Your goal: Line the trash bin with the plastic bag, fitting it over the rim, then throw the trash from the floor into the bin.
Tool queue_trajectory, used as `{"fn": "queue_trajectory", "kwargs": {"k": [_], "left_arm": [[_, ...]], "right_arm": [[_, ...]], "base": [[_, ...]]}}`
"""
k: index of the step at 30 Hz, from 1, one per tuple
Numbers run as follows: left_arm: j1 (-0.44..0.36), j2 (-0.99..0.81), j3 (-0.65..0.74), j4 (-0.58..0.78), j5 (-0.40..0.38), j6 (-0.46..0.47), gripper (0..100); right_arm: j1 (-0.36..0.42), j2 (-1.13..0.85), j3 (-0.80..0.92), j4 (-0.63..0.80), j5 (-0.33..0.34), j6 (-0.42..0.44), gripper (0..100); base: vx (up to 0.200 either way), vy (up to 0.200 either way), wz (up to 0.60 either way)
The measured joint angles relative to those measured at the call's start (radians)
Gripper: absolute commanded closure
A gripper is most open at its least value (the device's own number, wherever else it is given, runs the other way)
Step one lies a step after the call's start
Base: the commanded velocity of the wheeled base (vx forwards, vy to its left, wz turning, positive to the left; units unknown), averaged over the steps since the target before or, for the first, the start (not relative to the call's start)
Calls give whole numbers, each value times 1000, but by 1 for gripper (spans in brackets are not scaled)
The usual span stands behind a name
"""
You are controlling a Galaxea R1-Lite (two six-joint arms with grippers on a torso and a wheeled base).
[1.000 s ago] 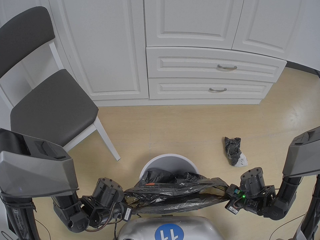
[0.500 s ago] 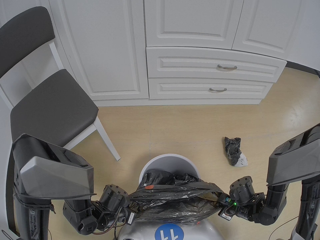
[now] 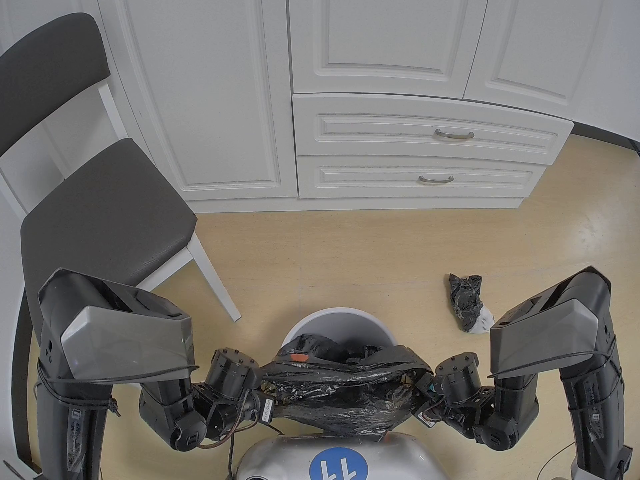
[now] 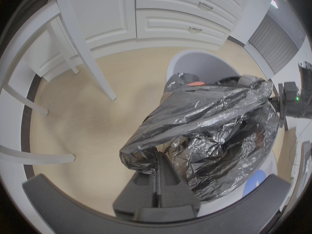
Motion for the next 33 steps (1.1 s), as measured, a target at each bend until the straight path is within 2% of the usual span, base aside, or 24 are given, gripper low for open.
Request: {"fn": "queue_trajectory", "kwargs": {"k": [15,25,33], "left_arm": [[66,-26,-83,9,21,20,100],[77,-41,-53,5,20,46,100],[121,-2,-143,13,20,95,100]], "right_arm": [[-15,39,-82,-33,-42,16,100],[-19,57,-100,-31,-43,14,100],[-38,70,-150,-36,-43,19,100]], "base": [[0,0,0],[0,0,0],[0,0,0]]}}
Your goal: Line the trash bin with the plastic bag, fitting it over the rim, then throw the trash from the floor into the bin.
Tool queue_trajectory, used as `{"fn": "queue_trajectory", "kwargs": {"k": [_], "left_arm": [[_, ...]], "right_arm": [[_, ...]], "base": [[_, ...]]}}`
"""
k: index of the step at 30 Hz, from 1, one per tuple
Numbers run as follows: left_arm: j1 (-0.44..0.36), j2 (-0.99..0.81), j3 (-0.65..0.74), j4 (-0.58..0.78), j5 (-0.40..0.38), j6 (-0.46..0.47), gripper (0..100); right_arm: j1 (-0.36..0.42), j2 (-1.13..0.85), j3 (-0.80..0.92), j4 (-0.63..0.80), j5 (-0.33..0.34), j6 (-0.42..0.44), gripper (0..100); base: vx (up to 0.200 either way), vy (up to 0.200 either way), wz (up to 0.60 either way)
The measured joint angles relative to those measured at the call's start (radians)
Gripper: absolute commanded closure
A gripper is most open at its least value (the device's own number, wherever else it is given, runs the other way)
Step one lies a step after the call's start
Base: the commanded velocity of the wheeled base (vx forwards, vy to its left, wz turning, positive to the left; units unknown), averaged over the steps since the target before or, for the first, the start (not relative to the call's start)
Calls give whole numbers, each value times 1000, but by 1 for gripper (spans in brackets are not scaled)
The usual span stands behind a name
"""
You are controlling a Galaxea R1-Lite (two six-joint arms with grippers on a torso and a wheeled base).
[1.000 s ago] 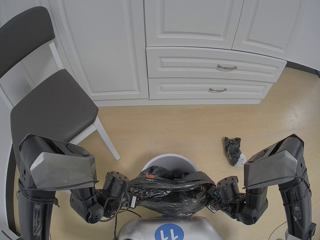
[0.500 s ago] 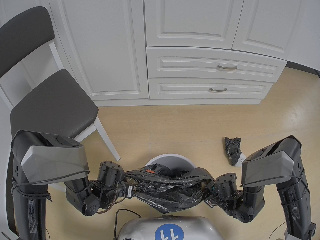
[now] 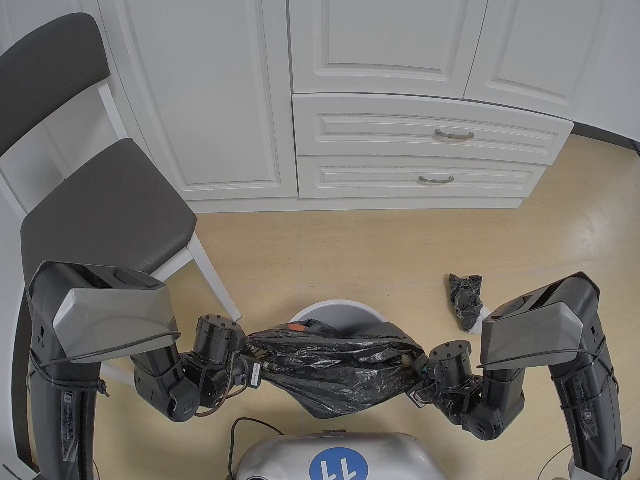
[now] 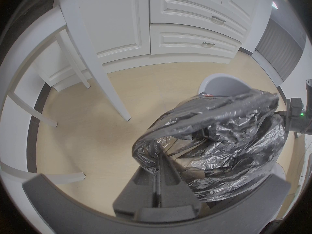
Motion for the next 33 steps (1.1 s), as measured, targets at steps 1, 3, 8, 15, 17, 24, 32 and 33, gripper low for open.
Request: {"fn": "queue_trajectory", "kwargs": {"k": [1,3,8,15,17,24,32,33], "left_arm": [[4,7,-8,-2,0,0,100],[11,18,-27,-4,0,0,100],[30,39,-84,1,0,2,100],[53,49,-128,2,-2,6,100],[63,51,-140,3,-5,7,100],[84,64,-197,51,-10,8,100],[76,18,-167,69,-30,9,100],[71,6,-153,67,-37,9,100]], "right_arm": [[-3,2,-7,1,0,3,100],[-8,4,-26,5,0,11,100],[-24,15,-77,14,0,28,100],[-42,22,-119,43,1,31,100],[-46,23,-130,52,2,31,100],[-55,33,-189,60,2,31,100],[-52,15,-182,136,11,30,0],[-52,6,-179,137,21,31,0]], "base": [[0,0,0],[0,0,0],[0,0,0],[0,0,0],[0,0,0],[0,0,0],[0,0,0],[0,0,0]]}}
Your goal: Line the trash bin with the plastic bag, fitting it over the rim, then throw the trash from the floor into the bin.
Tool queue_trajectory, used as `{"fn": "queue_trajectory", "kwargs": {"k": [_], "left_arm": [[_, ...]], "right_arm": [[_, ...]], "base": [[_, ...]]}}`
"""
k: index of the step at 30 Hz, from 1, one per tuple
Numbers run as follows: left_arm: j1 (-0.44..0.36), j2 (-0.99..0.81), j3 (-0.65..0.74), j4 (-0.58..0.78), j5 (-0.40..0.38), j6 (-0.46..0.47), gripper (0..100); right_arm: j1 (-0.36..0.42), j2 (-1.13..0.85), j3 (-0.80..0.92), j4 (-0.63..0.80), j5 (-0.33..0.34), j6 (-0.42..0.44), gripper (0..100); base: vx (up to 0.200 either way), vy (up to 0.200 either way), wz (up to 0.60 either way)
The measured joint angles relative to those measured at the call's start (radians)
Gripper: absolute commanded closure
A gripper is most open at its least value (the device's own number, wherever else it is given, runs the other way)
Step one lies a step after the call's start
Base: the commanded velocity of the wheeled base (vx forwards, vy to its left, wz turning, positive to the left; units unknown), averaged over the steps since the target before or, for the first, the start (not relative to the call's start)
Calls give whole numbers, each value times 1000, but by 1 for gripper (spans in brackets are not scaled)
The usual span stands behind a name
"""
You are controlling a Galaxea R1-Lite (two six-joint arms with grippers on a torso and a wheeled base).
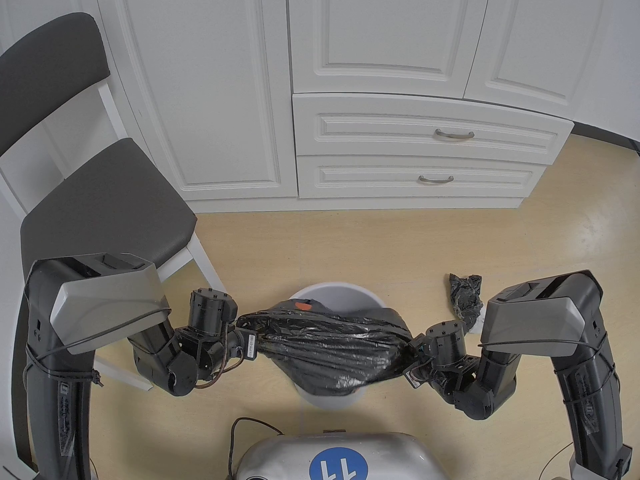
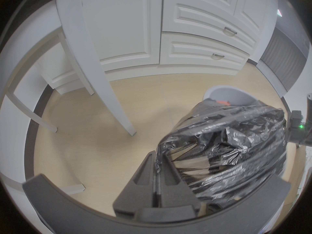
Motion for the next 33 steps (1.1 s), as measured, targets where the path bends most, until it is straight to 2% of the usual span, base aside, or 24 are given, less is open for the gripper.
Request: {"fn": "queue_trajectory", "kwargs": {"k": [13,22,28,29,33], "left_arm": [[-95,-70,121,-68,-27,-8,100],[-108,-60,136,-71,-23,-6,100],[-105,-50,159,-63,-17,-2,100],[-105,-48,162,-63,-17,-1,0],[-106,-44,171,-61,-16,-3,0]], "right_arm": [[-58,-210,182,39,186,0,0],[-82,-265,212,35,196,4,0],[-86,-310,212,38,198,36,0],[-86,-322,212,40,199,44,0],[-85,-371,215,45,203,76,0]], "base": [[0,0,0],[0,0,0],[0,0,0],[0,0,0],[0,0,0]]}}
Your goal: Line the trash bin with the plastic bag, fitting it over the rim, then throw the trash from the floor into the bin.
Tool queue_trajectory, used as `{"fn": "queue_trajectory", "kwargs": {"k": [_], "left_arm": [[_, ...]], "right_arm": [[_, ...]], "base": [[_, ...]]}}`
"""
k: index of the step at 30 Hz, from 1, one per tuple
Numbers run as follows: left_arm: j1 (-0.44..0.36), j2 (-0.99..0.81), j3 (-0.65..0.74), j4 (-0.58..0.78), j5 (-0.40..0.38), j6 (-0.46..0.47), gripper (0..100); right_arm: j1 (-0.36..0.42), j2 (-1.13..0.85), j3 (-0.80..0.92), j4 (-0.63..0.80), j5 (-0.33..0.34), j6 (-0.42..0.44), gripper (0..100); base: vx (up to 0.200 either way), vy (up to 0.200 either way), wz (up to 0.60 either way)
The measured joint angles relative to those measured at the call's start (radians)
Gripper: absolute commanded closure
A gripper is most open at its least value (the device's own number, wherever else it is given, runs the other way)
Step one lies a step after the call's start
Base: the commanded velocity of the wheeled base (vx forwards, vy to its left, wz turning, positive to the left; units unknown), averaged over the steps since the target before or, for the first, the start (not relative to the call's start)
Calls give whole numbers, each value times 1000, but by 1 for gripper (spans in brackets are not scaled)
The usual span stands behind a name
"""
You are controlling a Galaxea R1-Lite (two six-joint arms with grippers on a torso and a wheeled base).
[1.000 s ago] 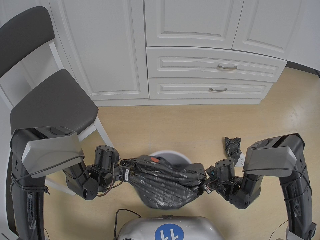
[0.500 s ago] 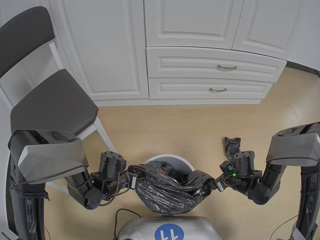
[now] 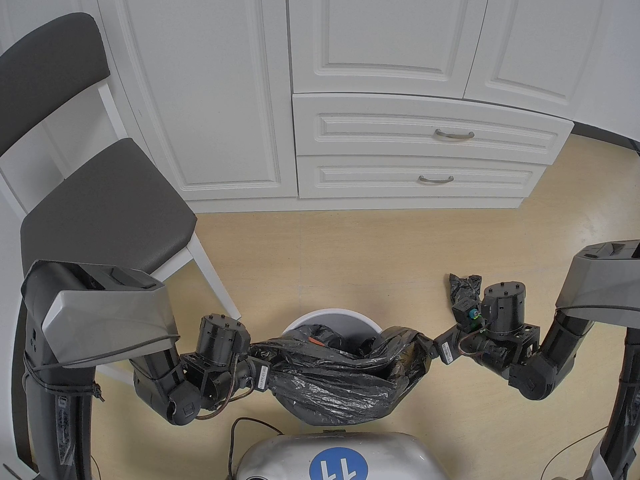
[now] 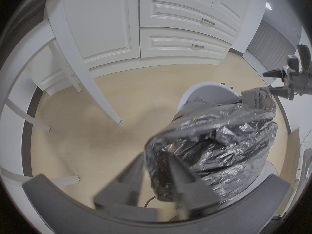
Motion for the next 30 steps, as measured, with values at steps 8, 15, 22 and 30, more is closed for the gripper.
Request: {"fn": "queue_trajectory", "kwargs": {"k": [8,15,22,30], "left_arm": [[-3,-4,11,-15,0,-7,0],[-28,-52,81,-72,0,-7,0],[-56,-124,188,-152,0,-8,0],[-73,-286,368,-277,-1,-14,0]], "right_arm": [[1,-72,18,31,22,9,0],[13,-106,31,66,36,17,0],[-10,-87,19,70,109,30,0],[79,-106,1,57,61,36,0]], "base": [[0,0,0],[0,0,0],[0,0,0],[0,0,0]]}}
